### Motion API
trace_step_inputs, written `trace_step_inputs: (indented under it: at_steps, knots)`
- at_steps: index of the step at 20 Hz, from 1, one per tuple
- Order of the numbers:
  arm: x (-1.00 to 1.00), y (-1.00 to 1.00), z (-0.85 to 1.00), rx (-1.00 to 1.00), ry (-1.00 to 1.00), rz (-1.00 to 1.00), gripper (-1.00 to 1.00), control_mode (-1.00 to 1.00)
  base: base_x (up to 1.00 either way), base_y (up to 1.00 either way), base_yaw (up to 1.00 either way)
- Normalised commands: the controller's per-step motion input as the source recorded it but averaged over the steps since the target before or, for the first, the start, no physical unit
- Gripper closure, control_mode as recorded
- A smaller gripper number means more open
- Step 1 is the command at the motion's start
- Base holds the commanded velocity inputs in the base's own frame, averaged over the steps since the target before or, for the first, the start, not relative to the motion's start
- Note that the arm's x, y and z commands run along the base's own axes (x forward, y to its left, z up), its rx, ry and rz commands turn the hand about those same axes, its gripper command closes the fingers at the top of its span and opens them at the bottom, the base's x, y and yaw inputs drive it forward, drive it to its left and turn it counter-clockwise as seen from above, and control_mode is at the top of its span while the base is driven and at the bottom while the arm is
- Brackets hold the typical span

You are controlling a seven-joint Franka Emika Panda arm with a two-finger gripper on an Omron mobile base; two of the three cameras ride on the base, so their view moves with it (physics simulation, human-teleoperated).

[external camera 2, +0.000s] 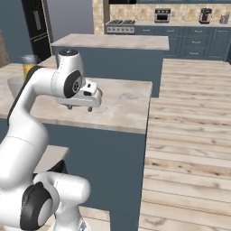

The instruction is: There are two ice cubes in the ice bowl. Place both ice cubes in the glass cup.

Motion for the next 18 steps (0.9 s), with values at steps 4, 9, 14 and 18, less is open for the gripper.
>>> trace_step_inputs:
  at_steps: [4,9,14,18]
  knots:
    - [0.00,0.00,0.00,0.00,0.00,0.00,-1.00,1.00,0.03,-0.20,0.00]
    - [0.00,0.00,0.00,0.00,0.00,0.00,-1.00,1.00,0.07,-0.15,0.00]
    - [0.00,0.00,0.00,0.00,0.00,0.00,-1.00,1.00,0.43,0.00,0.00]
    - [0.00,0.00,0.00,0.00,0.00,0.00,-1.00,1.00,0.59,0.00,0.00]
